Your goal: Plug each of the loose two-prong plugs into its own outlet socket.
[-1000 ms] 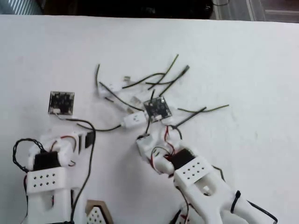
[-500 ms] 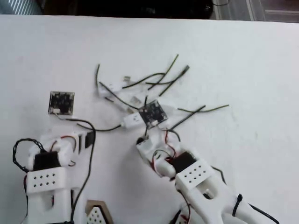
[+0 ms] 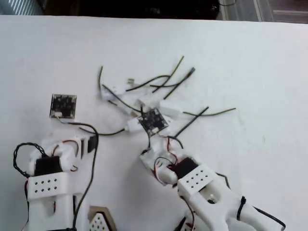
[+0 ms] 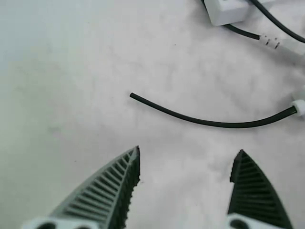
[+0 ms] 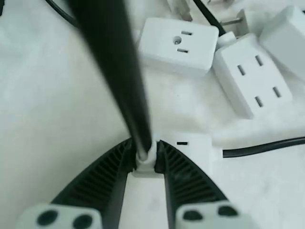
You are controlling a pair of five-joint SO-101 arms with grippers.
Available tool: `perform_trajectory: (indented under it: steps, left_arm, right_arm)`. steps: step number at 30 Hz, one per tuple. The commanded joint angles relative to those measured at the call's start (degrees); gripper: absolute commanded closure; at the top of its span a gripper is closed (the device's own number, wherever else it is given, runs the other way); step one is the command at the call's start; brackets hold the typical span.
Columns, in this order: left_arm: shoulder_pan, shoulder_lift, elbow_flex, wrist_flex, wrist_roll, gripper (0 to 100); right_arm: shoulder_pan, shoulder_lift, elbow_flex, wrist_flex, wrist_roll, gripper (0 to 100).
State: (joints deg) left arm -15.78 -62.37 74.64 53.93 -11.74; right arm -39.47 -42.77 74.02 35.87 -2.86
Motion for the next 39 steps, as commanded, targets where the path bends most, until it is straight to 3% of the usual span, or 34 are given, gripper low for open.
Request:
perform_trajectory:
  steps: [1, 6, 19, 27, 39]
  left_arm:
    - [-0.5, -1.1, -0.2, -0.9, -0.6, 69]
    - [-0.5, -1.1, -0.2, -0.9, -0.6, 69]
    - [-0.5, -1.1, -0.1, -0.9, -0.6, 69]
    - [-0.5, -1.1, 1.0, -2.5, -0.6, 69]
    - [-0.5, -1.1, 1.1, -2.5, -0.6, 69]
  right_arm:
    - [-0.1, 0.1, -2.7, 4.7, -2.3, 98.2]
    - [-0.4, 0.1, -1.8, 5.3, -1.4, 98.2]
    - [2.9, 0.1, 1.0, 7.5, 16.4, 98.2]
    - [4.0, -0.9, -0.3, 10.0, 17.4, 98.2]
    - [18.1, -12.4, -15.8, 14.6, 17.8, 98.2]
